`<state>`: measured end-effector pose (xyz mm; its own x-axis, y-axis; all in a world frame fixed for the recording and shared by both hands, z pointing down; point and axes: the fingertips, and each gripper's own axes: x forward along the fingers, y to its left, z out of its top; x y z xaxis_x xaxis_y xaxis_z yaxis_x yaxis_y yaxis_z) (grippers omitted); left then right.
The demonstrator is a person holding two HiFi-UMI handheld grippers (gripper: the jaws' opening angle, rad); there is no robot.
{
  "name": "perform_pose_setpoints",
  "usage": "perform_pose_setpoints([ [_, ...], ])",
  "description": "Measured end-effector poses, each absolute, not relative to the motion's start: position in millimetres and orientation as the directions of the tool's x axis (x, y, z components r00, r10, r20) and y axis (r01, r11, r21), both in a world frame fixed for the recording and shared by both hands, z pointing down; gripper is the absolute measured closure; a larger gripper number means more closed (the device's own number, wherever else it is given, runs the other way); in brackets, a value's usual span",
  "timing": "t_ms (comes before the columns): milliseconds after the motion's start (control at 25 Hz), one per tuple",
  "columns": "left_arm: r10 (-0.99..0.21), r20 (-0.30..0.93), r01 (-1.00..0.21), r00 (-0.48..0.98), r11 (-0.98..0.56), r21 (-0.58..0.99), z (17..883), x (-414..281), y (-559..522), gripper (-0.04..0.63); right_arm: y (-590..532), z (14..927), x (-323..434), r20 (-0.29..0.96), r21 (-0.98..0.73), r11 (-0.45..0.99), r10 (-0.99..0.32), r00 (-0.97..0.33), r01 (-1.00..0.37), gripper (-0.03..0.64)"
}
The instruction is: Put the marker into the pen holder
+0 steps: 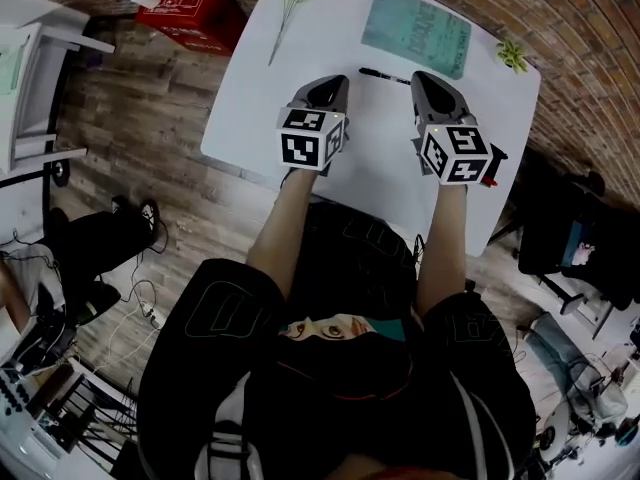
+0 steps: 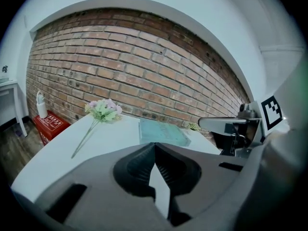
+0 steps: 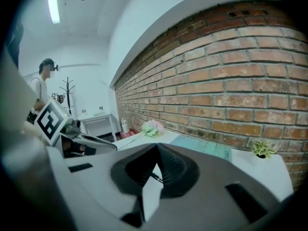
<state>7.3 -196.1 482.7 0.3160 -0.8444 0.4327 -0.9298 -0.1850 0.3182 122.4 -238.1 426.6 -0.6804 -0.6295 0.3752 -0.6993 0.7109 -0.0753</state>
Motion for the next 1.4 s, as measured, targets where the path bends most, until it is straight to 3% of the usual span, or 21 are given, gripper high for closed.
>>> perform_pose_setpoints([
  [680,-0.831,0.465,-0.923,0.305,-0.138,0.359,494,-48,-212,0.592,-250,490,39,0.657,0.142,0.882,-0.424,-0.623,-0.45,0.611],
  [1400,-0.792,0.493,-0.892,0.361,-0.138,0.431,528,-49,-238,0.592,-246,572,28,0.909,0.172,0.984,-0.173,-0.379,-0.037,0.568],
])
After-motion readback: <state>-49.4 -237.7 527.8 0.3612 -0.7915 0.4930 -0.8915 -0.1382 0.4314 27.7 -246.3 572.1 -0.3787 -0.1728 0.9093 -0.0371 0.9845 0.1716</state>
